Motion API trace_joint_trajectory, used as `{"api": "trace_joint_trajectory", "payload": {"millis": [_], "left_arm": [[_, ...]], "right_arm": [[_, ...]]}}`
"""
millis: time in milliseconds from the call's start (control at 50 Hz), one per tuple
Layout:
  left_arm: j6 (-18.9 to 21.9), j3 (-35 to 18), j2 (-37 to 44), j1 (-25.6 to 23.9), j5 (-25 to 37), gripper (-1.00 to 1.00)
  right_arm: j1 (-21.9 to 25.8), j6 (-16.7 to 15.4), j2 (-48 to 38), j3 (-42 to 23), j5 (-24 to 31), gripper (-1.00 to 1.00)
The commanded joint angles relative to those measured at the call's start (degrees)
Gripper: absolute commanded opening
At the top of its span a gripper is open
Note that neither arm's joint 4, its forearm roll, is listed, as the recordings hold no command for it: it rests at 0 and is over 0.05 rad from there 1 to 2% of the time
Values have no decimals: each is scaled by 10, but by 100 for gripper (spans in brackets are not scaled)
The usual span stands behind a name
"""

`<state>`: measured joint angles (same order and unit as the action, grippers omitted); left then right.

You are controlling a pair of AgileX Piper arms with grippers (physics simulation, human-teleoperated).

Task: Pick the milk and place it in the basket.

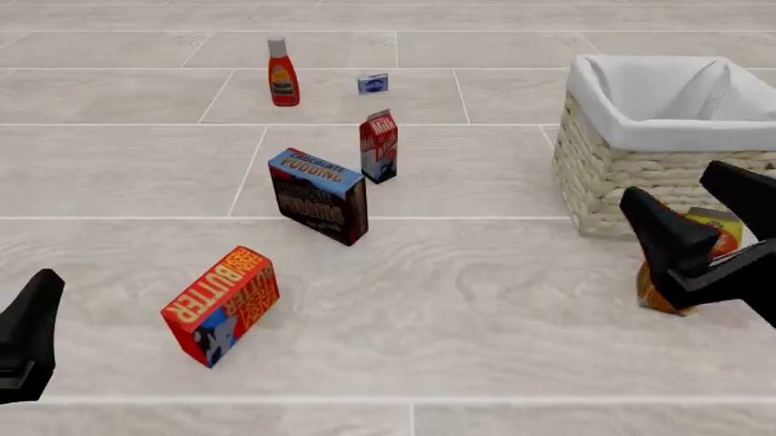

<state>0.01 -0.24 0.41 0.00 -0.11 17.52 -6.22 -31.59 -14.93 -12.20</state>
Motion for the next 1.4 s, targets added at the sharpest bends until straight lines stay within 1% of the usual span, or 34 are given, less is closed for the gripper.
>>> {"api": "trace_joint_trajectory", "payload": {"millis": [20, 40, 80, 140, 200, 220, 260, 300, 380, 420, 460, 500, 580, 600, 640, 700, 760, 840, 880, 940, 980, 1000, 1040, 1100, 1300, 1320, 1400], "left_arm": [[0, 0, 0, 0, 0, 100], [0, 0, 0, 0, 0, 100], [0, 0, 0, 0, 0, 100], [0, 0, 0, 0, 0, 100], [0, 0, 0, 0, 0, 100], [0, 0, 0, 0, 0, 100], [0, 0, 0, 0, 0, 100], [0, 0, 0, 0, 0, 100], [0, 0, 0, 0, 0, 100], [0, 0, 0, 0, 0, 100], [0, 0, 0, 0, 0, 100], [0, 0, 0, 0, 0, 100], [0, 0, 0, 0, 0, 100], [0, 0, 0, 0, 0, 100], [0, 0, 0, 0, 0, 100], [0, 0, 0, 0, 0, 100], [0, 0, 0, 0, 0, 100], [0, 0, 0, 0, 0, 100], [0, 0, 0, 0, 0, 100], [0, 0, 0, 0, 0, 100], [0, 0, 0, 0, 0, 100], [0, 0, 0, 0, 0, 100], [0, 0, 0, 0, 0, 100], [0, 0, 0, 0, 0, 100], [0, 0, 0, 0, 0, 100], [0, 0, 0, 0, 0, 100], [0, 0, 0, 0, 0, 100]], "right_arm": [[60, -25, -168, -113, -32, 100], [60, -25, -169, -113, -32, 100], [66, -14, -223, -148, -18, 100], [76, -19, -255, -179, -22, 100], [84, -19, -297, -215, -15, 100], [90, -14, -311, -227, -9, 100], [90, -15, -321, -240, -9, 100], [93, -31, -345, -259, -5, 100], [92, -45, -390, -303, 5, 100], [88, -57, -421, -327, 15, 100], [93, -51, -427, -336, 20, 100], [92, -60, -445, -358, 28, 100], [95, -58, -484, -401, 45, 100], [89, -67, -495, -411, 43, 100], [89, -68, -504, -420, 46, 100], [89, -64, -538, -459, 57, 100], [88, -59, -550, -474, 60, 100], [87, -53, -587, -516, 69, 100], [90, -42, -604, -539, 75, 100], [91, -36, -630, -570, 82, 100], [104, -17, -644, -587, 89, 100], [102, -19, -649, -594, 90, 100], [104, -11, -665, -613, 95, 100], [97, -16, -692, -643, 103, 100], [91, -8, -754, -704, 114, 100], [87, -13, -765, -715, 119, 100], [82, -13, -791, -742, 127, 100]]}}
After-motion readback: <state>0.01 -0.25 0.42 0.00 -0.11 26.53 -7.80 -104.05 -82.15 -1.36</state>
